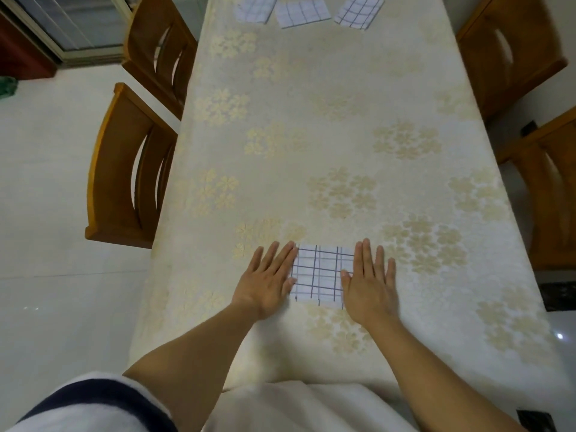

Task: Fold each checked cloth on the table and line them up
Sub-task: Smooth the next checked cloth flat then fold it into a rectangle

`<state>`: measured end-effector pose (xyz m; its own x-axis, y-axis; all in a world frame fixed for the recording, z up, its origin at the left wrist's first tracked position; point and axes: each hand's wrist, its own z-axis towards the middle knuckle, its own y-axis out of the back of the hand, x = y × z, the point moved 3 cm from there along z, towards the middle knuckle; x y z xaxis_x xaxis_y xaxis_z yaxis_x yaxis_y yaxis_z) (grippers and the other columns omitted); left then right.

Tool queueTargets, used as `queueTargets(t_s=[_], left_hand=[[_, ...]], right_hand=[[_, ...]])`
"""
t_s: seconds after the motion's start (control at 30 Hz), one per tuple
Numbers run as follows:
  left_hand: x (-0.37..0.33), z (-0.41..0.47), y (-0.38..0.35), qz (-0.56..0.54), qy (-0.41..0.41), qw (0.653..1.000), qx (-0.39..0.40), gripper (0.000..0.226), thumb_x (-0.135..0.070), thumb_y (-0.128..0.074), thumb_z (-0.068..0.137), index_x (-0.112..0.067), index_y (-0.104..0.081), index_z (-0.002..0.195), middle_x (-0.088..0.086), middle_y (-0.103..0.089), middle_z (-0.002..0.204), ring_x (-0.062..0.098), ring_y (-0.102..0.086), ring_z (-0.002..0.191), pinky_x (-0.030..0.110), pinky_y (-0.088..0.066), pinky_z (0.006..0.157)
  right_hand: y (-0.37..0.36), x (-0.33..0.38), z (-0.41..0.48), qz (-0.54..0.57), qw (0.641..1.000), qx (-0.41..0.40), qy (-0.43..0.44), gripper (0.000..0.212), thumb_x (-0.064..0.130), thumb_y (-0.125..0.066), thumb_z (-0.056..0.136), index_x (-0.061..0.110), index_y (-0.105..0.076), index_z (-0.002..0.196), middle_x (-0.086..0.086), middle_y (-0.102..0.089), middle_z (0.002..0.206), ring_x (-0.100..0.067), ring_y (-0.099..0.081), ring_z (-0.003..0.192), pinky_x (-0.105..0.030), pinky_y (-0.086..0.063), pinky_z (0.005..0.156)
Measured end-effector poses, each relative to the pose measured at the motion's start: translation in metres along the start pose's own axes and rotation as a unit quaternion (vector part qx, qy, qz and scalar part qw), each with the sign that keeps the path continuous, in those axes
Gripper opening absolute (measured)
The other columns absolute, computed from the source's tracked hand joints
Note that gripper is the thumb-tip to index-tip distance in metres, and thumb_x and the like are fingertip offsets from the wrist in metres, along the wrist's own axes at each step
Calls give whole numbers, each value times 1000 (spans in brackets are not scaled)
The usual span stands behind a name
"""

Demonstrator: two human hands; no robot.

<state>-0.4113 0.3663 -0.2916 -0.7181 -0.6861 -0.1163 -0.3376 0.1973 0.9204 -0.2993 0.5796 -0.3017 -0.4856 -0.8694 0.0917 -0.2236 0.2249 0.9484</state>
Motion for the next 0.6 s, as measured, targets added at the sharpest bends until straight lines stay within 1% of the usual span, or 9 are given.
queueTargets(t_s=[0.03, 0.1, 0.17, 0.2, 0.27, 0.37, 0.47, 0.53, 0.6], left_hand=[[-2, 2, 4, -22, 6, 1000, -20, 61, -49, 0, 106, -25, 27, 155, -10, 32, 162, 15, 31, 149, 43, 11, 125], [-14, 10, 15, -56, -2, 996, -68, 58, -40, -8, 108, -24, 16, 159, -8, 21, 167, 15, 23, 152, 39, 9, 125], [-36, 25, 20, -74, -36, 993, -82, 60, -28, -20, 108, -21, 9, 161, -5, 14, 168, 15, 19, 153, 36, 8, 126], [-47, 32, 19, -83, -43, 993, -72, 61, -27, -23, 107, -20, 7, 161, -5, 14, 168, 15, 19, 153, 36, 7, 126], [-57, 41, 11, -95, -27, 994, -39, 61, -32, -19, 107, -19, 7, 161, -5, 16, 167, 14, 20, 153, 38, 2, 127], [-48, 37, -2, -74, 1, 996, -40, 57, -39, -6, 108, -24, 12, 160, -10, 20, 166, 10, 24, 151, 38, 5, 126], [-34, 30, -3, -24, 12, 999, -27, 58, -45, 0, 106, -27, 24, 156, -13, 29, 163, 12, 30, 149, 42, 13, 125], [-26, 26, -2, -2, 17, 1000, -26, 58, -46, 3, 105, -28, 27, 155, -13, 32, 162, 14, 31, 149, 44, 14, 124], [-19, 23, 0, -3, 23, 1000, -13, 58, -46, 4, 105, -28, 29, 154, -14, 33, 161, 15, 32, 149, 46, 14, 123]], right_hand=[[5, 5, 0, 10, 1000, -18, -6, 72, 50, 4, 97, 9, 14, 154, -7, 20, 163, -29, 17, 151, -52, 1, 123], [15, 23, 2, 19, 998, -62, 20, 65, 39, -13, 102, 8, 4, 156, -8, 9, 165, -29, 10, 152, -49, -2, 123], [13, 45, 6, 30, 996, -50, 70, 66, 28, -27, 102, 9, 7, 156, -6, 12, 165, -27, 13, 152, -47, 1, 123], [9, 54, 8, 31, 995, -33, 86, 70, 27, -30, 101, 10, 11, 155, -6, 17, 163, -26, 18, 150, -46, 3, 123], [-1, 60, 10, 9, 996, -6, 84, 71, 32, -28, 102, 9, 14, 154, -7, 23, 161, -26, 23, 149, -49, 7, 123], [-10, 46, 5, -37, 997, -11, 67, 64, 41, -14, 104, 10, 8, 156, -7, 15, 164, -27, 17, 151, -52, 2, 122], [-8, 33, 3, -15, 999, -8, 47, 66, 47, -7, 102, 13, 8, 157, -3, 12, 165, -25, 13, 152, -53, 0, 122], [-7, 25, 3, -18, 999, -14, 39, 65, 46, -5, 102, 14, 9, 156, -3, 14, 165, -24, 15, 152, -53, -2, 122], [-5, 11, 3, -15, 1000, 2, 22, 65, 46, -1, 101, 14, 13, 156, -2, 18, 164, -23, 17, 151, -52, -1, 122]])
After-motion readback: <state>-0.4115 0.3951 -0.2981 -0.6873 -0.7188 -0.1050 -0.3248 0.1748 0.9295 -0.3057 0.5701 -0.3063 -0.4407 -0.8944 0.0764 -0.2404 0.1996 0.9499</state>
